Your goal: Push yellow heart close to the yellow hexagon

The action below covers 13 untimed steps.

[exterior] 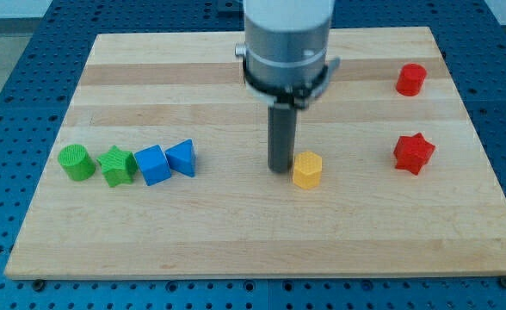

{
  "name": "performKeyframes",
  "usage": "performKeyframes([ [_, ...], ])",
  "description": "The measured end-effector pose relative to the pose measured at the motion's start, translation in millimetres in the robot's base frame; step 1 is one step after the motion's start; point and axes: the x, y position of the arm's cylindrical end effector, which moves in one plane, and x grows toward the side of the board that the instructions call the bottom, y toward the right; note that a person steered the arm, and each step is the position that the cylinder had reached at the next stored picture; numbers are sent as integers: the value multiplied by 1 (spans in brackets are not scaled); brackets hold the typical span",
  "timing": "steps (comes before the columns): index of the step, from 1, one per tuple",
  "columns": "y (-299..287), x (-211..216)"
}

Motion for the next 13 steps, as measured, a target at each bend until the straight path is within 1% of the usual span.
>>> performKeyframes([
  [1, -5, -112],
  [2, -7, -164],
  [3, -4, -166],
  [4, 63, -199],
  [6, 69, -200],
  [7, 69, -159],
  [8, 75, -82],
  [9, 85, -26],
  [10, 85, -51],
  [11, 85, -117],
  [12, 65, -126],
  [13, 2, -76],
])
